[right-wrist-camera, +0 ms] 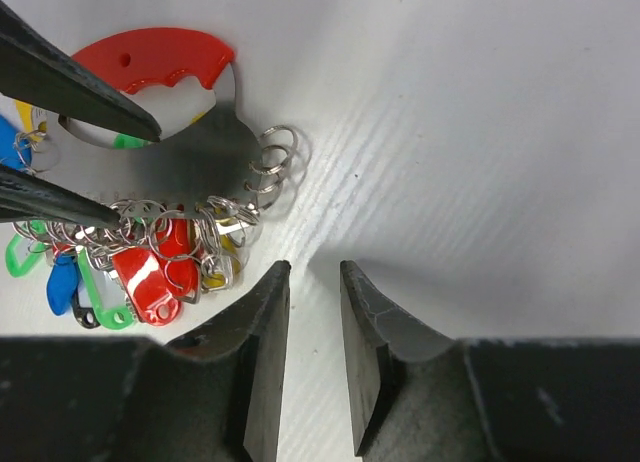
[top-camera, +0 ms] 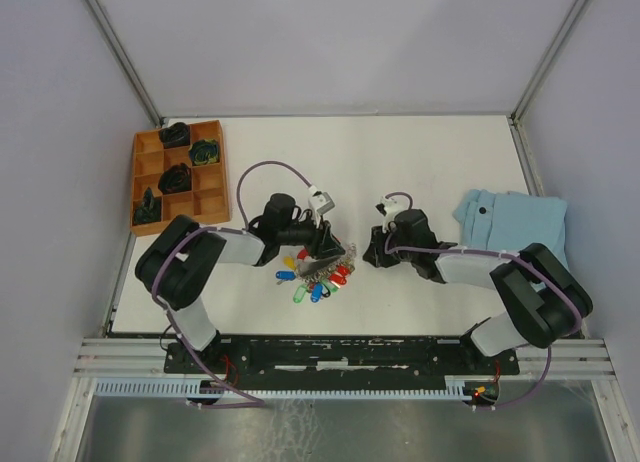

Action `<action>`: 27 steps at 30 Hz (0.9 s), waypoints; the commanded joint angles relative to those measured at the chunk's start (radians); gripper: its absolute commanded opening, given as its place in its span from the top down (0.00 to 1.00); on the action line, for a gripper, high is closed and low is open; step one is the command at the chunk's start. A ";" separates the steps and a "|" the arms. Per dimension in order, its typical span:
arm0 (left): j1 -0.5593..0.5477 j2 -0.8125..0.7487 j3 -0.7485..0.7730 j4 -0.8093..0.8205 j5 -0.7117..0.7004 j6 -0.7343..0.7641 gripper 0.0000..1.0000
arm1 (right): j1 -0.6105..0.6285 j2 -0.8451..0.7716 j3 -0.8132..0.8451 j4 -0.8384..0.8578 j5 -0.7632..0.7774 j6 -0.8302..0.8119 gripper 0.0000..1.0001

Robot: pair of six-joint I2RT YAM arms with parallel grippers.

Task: Put the keys on the keyring

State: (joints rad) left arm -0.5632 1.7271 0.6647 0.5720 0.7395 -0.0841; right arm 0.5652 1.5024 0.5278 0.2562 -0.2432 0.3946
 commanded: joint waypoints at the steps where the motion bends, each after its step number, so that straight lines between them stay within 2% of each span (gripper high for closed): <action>1: -0.034 0.050 0.089 -0.061 0.006 0.064 0.56 | -0.007 -0.102 -0.043 0.061 0.095 -0.014 0.64; 11: -0.092 0.103 0.215 -0.268 -0.067 0.172 0.60 | -0.008 -0.184 -0.095 0.056 0.143 -0.051 0.54; 21: -0.117 0.136 0.273 -0.382 -0.095 0.239 0.65 | -0.009 -0.186 -0.103 0.066 0.134 -0.060 0.51; 25: -0.123 0.146 0.280 -0.394 -0.091 0.250 0.70 | -0.008 -0.183 -0.102 0.067 0.127 -0.063 0.51; 27: -0.124 0.147 0.282 -0.398 -0.088 0.253 0.76 | -0.009 -0.183 -0.100 0.068 0.115 -0.066 0.51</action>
State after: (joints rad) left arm -0.6788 1.8545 0.9138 0.2047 0.6540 0.1112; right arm 0.5606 1.3396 0.4267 0.2771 -0.1219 0.3428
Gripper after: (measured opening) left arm 0.297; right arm 0.493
